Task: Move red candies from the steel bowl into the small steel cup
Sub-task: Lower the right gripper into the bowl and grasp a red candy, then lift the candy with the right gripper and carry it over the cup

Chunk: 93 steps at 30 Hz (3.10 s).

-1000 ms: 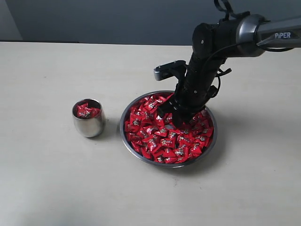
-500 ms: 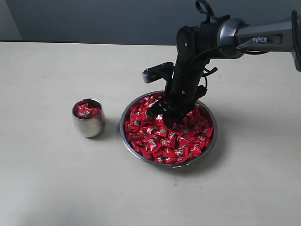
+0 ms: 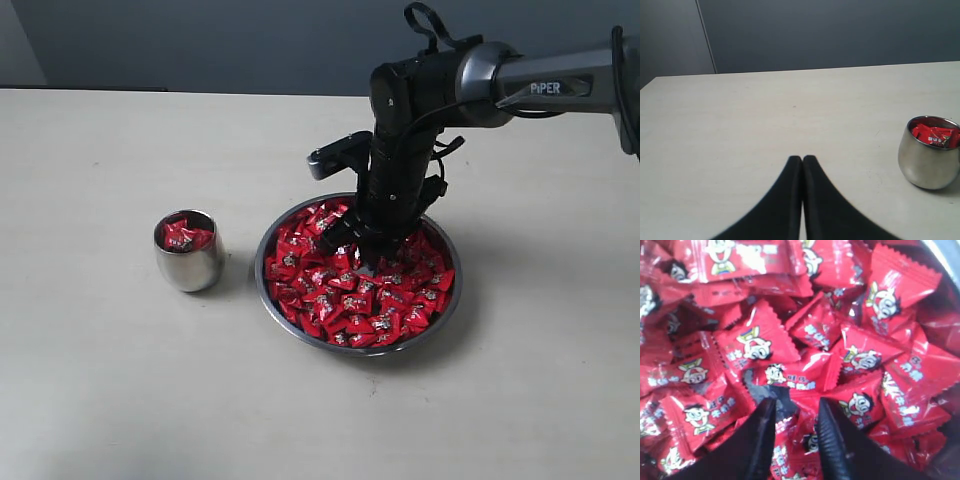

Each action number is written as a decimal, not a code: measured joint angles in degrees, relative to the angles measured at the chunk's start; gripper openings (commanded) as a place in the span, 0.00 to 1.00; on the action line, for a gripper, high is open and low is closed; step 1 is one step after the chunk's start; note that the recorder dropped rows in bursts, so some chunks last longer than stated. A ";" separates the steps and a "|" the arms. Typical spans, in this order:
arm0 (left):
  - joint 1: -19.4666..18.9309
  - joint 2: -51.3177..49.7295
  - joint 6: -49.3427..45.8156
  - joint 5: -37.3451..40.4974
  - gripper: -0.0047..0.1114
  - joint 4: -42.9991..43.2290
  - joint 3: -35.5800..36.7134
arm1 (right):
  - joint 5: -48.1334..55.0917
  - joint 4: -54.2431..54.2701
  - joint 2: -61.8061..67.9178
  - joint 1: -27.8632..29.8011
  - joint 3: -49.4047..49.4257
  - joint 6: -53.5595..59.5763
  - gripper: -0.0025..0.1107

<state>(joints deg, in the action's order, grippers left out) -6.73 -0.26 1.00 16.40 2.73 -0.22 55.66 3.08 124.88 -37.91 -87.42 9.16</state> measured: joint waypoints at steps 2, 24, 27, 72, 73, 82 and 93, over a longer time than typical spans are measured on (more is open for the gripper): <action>0.00 0.00 0.00 0.00 0.04 0.00 0.00 | 0.13 -0.26 0.00 0.00 0.00 -0.20 0.29; 0.00 0.00 0.00 0.00 0.04 0.00 0.00 | 0.46 -1.25 -2.84 0.00 0.00 -0.34 0.29; 0.00 0.00 0.00 0.00 0.04 0.00 0.00 | 0.56 -1.25 -2.84 0.00 0.00 -0.34 0.29; 0.00 0.00 0.00 0.00 0.04 0.00 0.00 | 1.61 0.20 1.80 0.00 0.00 -0.44 0.23; 0.00 0.00 0.00 0.00 0.04 0.00 0.00 | 1.61 0.20 1.80 0.00 0.00 -0.44 0.19; 0.00 0.00 0.00 0.00 0.04 0.00 0.00 | 1.61 0.20 1.80 0.00 0.00 -0.44 0.02; 0.00 0.00 0.00 0.00 0.04 0.00 0.00 | -0.51 0.20 -5.28 0.00 0.00 -0.44 0.02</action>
<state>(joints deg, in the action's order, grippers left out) -6.73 -0.26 1.00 16.40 2.73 -0.22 55.15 3.29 119.60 -37.91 -87.42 8.72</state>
